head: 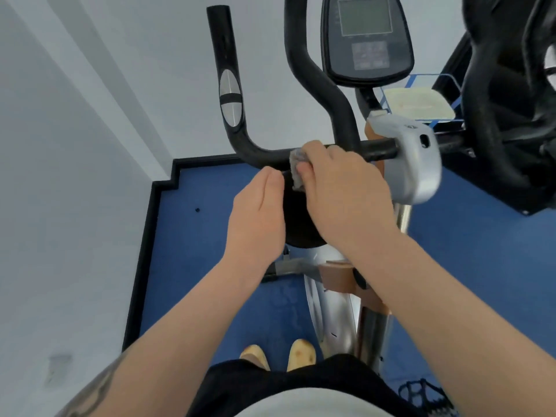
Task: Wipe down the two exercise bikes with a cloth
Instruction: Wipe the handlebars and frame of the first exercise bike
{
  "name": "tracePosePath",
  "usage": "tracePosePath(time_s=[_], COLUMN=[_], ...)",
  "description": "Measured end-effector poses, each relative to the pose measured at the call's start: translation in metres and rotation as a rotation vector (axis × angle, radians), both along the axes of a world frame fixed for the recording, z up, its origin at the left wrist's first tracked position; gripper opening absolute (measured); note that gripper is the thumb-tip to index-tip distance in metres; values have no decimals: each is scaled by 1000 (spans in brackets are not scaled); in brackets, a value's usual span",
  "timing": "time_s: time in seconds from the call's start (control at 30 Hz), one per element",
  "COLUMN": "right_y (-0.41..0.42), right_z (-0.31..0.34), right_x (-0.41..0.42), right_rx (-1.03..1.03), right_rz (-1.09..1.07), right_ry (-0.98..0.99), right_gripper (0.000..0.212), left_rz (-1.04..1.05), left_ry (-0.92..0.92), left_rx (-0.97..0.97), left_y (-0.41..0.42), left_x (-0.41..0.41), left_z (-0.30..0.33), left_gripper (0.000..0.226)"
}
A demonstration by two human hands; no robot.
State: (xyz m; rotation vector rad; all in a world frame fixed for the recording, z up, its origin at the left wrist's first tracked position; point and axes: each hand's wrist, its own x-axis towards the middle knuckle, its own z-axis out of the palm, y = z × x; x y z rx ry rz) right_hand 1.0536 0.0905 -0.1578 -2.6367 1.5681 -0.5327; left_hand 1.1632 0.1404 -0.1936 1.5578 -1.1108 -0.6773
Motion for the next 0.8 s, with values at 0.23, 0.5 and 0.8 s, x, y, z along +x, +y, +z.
tracePosePath(time_s=[0.23,0.5,0.8], right_y=[0,41,34], right_z=[5,-27,-28], right_x=[-4,-8,7], right_rx=[76,170,47], right_rz=[-151,-274,-415], right_ry=[40,-768,-1069], right_gripper=[31,30,31], left_rz=[-88,-146,-160], left_ry=[21,66,96], left_rx=[-11,-40,-39], left_y=[-2,-3,-4], left_x=[3,6,7], left_z=[1,1,-2], left_gripper=[35,35,31])
